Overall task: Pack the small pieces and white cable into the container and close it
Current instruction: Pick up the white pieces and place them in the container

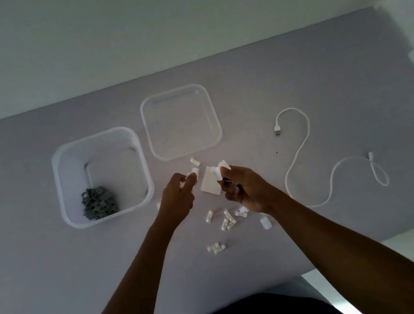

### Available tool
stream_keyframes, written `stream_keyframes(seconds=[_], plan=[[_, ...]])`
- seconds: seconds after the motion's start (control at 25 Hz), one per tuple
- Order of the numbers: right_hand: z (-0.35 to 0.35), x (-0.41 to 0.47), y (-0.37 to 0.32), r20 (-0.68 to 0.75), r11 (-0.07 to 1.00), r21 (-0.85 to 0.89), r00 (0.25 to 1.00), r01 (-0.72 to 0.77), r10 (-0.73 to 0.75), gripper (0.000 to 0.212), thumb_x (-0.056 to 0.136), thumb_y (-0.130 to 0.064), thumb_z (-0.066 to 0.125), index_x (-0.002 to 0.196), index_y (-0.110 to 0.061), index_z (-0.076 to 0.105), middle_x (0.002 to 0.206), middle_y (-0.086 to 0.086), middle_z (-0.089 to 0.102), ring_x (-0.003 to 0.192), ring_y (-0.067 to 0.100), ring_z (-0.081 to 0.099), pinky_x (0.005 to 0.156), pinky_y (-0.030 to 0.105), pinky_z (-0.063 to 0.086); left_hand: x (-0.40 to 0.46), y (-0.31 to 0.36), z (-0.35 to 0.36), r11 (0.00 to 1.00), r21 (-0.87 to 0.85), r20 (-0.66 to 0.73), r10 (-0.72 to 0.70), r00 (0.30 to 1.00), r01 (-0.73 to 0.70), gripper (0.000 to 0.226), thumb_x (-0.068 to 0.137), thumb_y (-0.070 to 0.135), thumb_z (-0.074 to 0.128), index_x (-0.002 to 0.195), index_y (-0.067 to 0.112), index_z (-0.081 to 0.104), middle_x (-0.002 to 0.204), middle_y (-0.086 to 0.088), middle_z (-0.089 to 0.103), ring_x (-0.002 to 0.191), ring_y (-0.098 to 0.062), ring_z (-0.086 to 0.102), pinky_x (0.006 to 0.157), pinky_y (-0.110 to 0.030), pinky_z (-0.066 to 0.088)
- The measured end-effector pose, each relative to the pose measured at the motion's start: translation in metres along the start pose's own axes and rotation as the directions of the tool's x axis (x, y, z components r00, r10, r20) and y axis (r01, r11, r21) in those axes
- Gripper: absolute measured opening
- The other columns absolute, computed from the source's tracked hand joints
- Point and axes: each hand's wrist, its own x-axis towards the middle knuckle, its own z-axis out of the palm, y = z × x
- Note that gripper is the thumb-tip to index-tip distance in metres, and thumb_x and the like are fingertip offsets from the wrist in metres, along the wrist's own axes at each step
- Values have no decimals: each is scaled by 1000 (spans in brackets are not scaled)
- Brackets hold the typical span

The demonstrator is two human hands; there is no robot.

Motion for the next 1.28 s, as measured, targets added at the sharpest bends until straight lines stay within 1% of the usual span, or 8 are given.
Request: stream_keyframes(seconds=[0.28,0.36,0.48,0.64,0.76,0.96,1.08,1.28], plan=[[108,47,-9,158,851,-520,987,72,13,20,90,-28,69,96,-9,69,76,3,58,62,13,43,55,24,37,-14,-7,-140,944,-328,-161,-62,985,6,30,97,36,50,74,17,46,50,0,42,41,-13,36,42,-23,28],[143,67,-14,199,652,-744,980,148,6,26,88,-33,71,99,-10,70,76,1,60,64,11,48,56,23,42,-12,-16,-172,936,-353,-212,-93,973,12,33,97,36,49,71,17,43,48,0,40,40,-14,34,41,-22,29],[189,102,-12,305,192,-937,951,292,45,38,87,-39,70,110,-9,67,91,1,66,80,12,61,69,24,47,-6,-26,-203,932,-361,-249,-122,961,25,34,97,38,48,71,18,43,50,-1,38,41,-16,32,43,-22,28],[215,141,12,301,-288,-883,919,369,254,35,91,-38,64,115,-11,62,110,8,64,97,24,61,75,32,43,3,-34,-214,941,-335,-245,-144,959,56,30,98,38,46,76,18,48,56,-3,42,43,-15,39,46,-25,33],[215,157,32,195,-487,-810,934,326,300,37,92,-36,61,119,-11,61,115,10,64,98,26,63,74,32,45,13,-41,-212,953,-300,-231,-125,965,52,31,99,36,45,74,17,47,57,-3,42,43,-14,38,44,-24,32],[212,162,44,198,-589,-741,943,322,267,26,92,-30,58,106,-9,63,109,11,68,88,23,63,74,34,50,29,-52,-207,983,-159,-251,-127,960,88,32,94,48,47,84,18,50,69,-6,53,54,-18,48,53,-30,41],[212,158,39,163,-607,-728,940,319,299,36,92,-26,63,125,-14,59,124,9,61,105,27,62,89,39,52,37,-57,-204,995,-16,-281,-97,955,96,40,91,55,47,93,15,54,84,-12,61,70,-25,57,68,-40,48],[196,130,13,359,-246,-900,932,358,45,30,92,-7,57,119,-16,66,120,7,67,103,21,66,92,30,52,44,-52,-186,961,256,-241,-43,969,106,50,95,52,46,117,7,52,106,-11,59,95,-28,56,82,-39,47]])
